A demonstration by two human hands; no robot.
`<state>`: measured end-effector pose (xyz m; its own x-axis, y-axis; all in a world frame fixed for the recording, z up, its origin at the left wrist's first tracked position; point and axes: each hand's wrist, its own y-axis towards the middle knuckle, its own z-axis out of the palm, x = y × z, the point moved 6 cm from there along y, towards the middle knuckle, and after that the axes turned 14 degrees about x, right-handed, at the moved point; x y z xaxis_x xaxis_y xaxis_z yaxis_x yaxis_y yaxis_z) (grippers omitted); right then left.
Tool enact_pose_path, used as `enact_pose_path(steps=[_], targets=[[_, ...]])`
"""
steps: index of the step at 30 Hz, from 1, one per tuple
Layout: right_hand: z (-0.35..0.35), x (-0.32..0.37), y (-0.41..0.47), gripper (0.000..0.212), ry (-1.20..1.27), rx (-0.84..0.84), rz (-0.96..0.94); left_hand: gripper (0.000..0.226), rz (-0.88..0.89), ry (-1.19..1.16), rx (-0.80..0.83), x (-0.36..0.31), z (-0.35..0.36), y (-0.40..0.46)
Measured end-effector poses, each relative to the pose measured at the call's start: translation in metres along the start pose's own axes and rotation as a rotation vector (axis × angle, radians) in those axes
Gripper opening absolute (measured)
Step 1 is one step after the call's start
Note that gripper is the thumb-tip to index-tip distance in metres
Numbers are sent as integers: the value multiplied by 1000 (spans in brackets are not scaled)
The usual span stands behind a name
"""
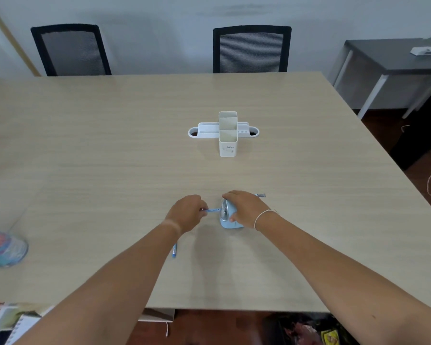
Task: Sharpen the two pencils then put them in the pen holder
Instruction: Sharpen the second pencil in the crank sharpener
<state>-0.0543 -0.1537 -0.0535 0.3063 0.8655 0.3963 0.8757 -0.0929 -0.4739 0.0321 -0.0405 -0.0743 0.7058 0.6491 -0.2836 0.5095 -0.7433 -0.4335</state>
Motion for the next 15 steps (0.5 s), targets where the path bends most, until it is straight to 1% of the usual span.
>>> enact_pose_path(steps=[5,8,10,12,15], targets=[[-1,0,-2,49,1,-6,-2,26,11,31,-8,5,-3,-8],[-1,-1,-3,55,26,8,-1,24,-81,89,13,41,-13,-23],[-3,0,-3,53,19,13,2,25,-171,119,4,70,-22,-37],[-3,2,-2,55,4,21,-1,25,-222,76,-43,81,-30,-46],[-3,3,-1,61,-20,27,1,24,-208,-39,-87,64,-27,-43]])
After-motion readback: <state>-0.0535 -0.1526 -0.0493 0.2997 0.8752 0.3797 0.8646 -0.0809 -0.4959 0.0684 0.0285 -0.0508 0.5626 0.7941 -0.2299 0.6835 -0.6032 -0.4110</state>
